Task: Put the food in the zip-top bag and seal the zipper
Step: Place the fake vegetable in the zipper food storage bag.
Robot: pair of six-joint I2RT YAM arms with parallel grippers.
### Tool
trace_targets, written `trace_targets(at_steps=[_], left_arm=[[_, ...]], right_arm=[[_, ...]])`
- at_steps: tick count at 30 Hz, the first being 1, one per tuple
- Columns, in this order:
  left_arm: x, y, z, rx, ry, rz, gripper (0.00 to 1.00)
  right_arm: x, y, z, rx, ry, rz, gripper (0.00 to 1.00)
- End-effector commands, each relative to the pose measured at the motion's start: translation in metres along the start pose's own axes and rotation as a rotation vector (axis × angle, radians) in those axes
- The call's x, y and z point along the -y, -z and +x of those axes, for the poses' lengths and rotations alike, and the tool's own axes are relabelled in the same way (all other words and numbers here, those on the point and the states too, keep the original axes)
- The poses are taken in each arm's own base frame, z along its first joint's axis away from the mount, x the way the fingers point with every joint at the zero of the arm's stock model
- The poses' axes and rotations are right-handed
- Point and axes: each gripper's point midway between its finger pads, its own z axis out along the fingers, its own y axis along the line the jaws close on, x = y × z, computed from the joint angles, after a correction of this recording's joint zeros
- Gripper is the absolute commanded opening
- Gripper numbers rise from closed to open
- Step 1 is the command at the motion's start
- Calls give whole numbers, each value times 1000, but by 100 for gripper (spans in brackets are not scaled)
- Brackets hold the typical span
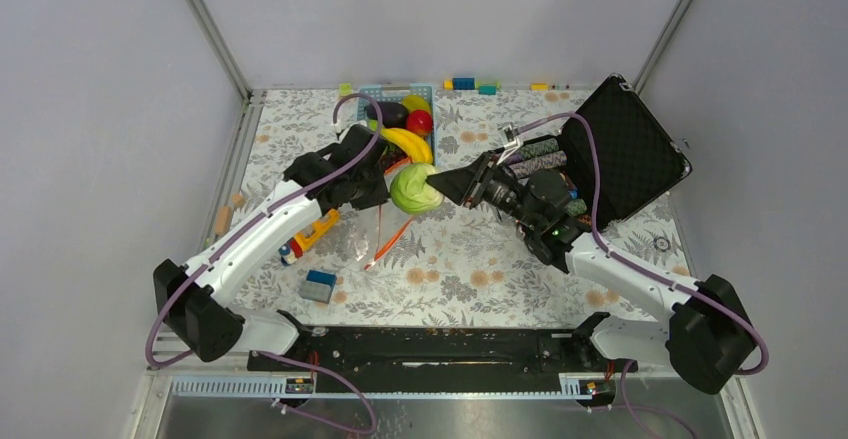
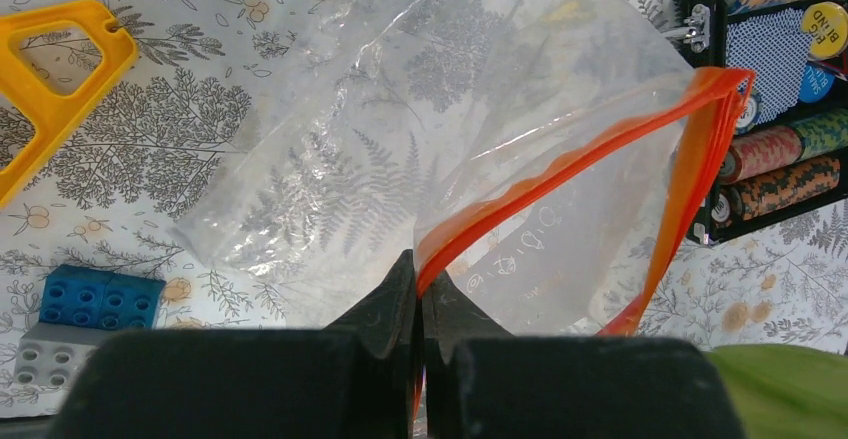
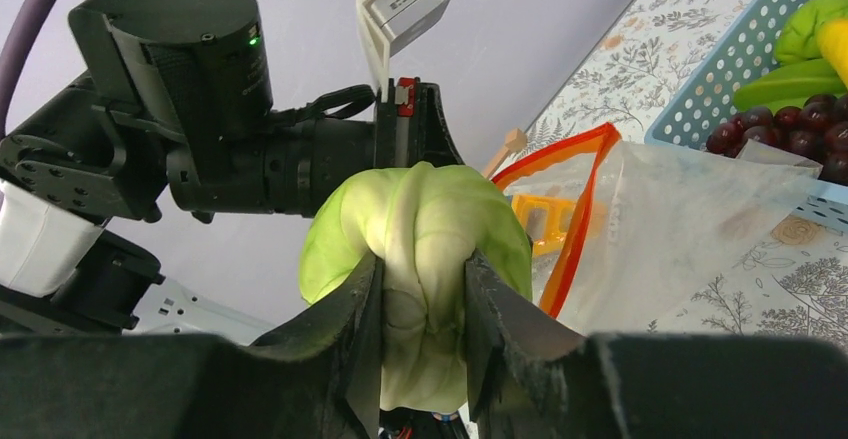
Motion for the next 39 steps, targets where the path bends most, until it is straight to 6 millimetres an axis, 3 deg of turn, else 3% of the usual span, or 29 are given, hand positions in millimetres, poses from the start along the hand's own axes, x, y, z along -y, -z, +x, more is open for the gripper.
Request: trace_targets(at_steps=[1,5,12,21,28,34,39], left_arm=[[27,30,-17,78,27,156,0],[30,35,-13,73,33,192,0],[34,43,-12,75,40,237,0],[35,49,-8,79,48,278,0],[40,42,0,49,18,309,0],[44,48,6,32,-5,361,0],[50,56,11,26,-34,429,0]], right_arm=[[13,-8,10,-19,15,66,0],[42,-9,21,-41,115,233,0],[62,-9,36,-49,88,314,0],[43,-5,28,-24,105,275,0],[22,-15,47,-117,288,268,0],[27,-25,58,-195,428,341,0],[55,-25,48,-143,431,539,0]])
